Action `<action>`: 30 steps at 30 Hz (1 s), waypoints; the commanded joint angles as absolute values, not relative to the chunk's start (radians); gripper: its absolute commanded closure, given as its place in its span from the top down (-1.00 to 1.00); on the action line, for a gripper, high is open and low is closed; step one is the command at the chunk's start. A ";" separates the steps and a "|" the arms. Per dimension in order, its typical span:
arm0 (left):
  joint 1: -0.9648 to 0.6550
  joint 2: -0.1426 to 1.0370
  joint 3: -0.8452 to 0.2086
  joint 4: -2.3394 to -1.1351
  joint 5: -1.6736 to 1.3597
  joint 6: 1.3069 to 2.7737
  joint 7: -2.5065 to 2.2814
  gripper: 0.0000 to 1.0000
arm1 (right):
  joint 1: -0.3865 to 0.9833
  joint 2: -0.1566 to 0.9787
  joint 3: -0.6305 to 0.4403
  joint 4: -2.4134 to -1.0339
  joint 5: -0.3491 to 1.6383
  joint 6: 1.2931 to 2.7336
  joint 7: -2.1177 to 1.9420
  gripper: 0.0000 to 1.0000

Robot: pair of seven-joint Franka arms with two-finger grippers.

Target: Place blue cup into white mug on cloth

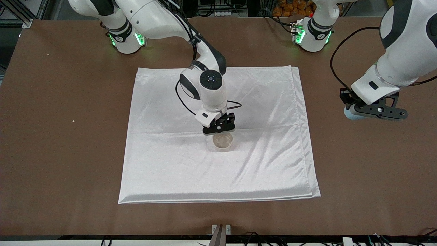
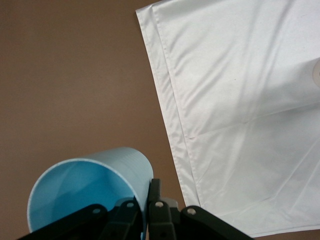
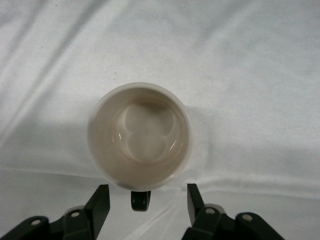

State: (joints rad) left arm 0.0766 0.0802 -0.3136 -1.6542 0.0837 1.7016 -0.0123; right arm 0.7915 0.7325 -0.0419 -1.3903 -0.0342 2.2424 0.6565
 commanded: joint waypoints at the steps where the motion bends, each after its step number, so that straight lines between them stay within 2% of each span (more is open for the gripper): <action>1: 0.077 0.081 -0.360 -1.620 0.072 1.689 -0.040 -1.00 | 0.755 0.629 -0.040 -1.394 -0.046 2.119 0.664 1.00; 6: 0.069 0.084 -0.422 -1.611 0.083 1.687 -0.049 -1.00 | 0.715 0.534 -0.040 -1.394 -0.038 1.984 0.663 1.00; 12: 0.042 0.143 -0.485 -1.572 0.081 1.689 -0.106 -1.00 | 0.680 0.419 -0.040 -1.394 -0.038 1.878 0.631 1.00; 23: -0.193 0.300 -0.483 -1.457 0.176 1.695 -0.222 -1.00 | 0.572 0.243 -0.048 -1.397 -0.037 1.675 0.470 1.00; 25: -0.244 0.363 -0.482 -1.421 0.175 1.709 -0.253 -1.00 | 0.531 0.189 -0.048 -1.407 -0.037 1.614 0.398 1.00; 30: -0.319 0.439 -0.476 -1.388 0.178 1.765 -0.302 -1.00 | 0.462 0.135 -0.048 -1.417 -0.037 1.563 0.325 1.00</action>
State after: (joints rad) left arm -0.2386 0.3161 -0.4832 -1.4864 0.1450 1.7303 -0.2452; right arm 0.5379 0.2314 -0.0590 -1.3596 -0.0343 1.6075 0.4125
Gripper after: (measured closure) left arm 0.960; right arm 0.000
